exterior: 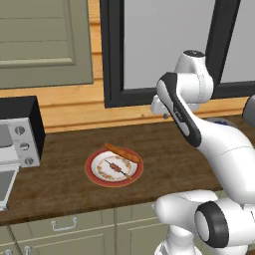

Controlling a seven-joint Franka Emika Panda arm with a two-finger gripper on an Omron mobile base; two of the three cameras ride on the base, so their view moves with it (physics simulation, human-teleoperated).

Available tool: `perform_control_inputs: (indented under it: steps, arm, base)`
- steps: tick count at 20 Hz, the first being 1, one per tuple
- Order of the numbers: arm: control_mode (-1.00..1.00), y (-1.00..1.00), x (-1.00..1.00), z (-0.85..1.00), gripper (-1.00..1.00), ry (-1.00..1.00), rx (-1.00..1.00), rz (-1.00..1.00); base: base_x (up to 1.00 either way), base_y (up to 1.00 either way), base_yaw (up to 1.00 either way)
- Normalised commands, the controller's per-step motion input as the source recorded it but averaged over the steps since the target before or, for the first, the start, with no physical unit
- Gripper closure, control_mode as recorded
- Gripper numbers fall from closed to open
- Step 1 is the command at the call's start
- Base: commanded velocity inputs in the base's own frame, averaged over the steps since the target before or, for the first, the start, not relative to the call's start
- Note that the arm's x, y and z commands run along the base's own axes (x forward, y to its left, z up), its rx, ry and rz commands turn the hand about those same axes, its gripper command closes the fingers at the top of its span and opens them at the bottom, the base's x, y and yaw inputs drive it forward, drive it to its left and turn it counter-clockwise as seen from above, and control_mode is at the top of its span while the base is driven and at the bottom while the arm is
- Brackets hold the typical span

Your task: Pick up the kebab skewer and baguette bread, and place them inside the toaster oven. Close the toaster oven door and start by setting the timer.

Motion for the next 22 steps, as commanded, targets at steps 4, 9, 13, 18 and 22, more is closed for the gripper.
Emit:
perform_control_inputs:
  steps: [4,9,13,18,22]
  arm:
    - [1.00,0.00,0.00,0.00,-1.00,0.00,0.00,0.00]
    - [1.00,0.00,0.00,0.00,-1.00,0.00,0.00,0.00]
    - [1.00,0.00,0.00,0.00,-1.00,0.00,0.00,0.00]
    - [1.00,0.00,0.00,0.00,-1.00,0.00,0.00,0.00]
    - [1.00,0.00,0.00,0.00,-1.00,0.00,0.00,0.00]
  base:
    - [0.00,0.00,0.00]
    - [0.00,0.00,0.00]
    - [-0.18,0.23,0.00]
    - [-0.04,0.89,0.00]
    - [0.00,0.78,0.00]
